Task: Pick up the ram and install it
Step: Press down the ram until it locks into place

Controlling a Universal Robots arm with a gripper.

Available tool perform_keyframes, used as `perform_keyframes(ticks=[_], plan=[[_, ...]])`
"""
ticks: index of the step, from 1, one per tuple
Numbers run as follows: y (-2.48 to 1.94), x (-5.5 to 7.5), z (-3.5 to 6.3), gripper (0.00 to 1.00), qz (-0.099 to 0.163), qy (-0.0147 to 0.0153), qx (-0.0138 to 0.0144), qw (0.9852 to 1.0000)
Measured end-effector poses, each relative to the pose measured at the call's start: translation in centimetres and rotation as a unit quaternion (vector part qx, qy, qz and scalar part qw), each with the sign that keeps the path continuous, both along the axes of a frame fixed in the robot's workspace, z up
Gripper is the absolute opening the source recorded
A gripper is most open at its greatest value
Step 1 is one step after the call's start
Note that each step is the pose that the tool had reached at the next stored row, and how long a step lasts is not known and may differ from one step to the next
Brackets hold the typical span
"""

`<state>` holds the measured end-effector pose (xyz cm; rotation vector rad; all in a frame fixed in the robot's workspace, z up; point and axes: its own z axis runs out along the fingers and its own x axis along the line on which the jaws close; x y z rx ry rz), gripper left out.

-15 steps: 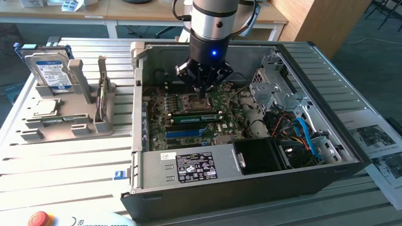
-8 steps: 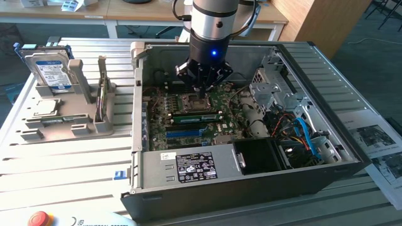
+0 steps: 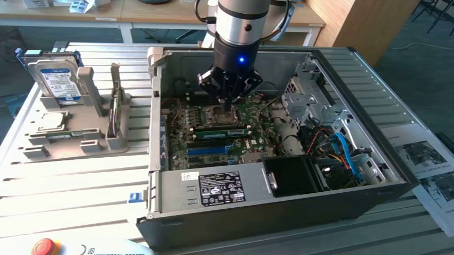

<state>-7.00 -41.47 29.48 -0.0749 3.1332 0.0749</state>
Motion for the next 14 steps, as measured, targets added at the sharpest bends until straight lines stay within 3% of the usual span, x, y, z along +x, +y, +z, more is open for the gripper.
perform_keyframes(ticks=[14], plan=[[0.04,0.01,-0.03,0.10,0.000,0.0030,0.0001,1.0000]])
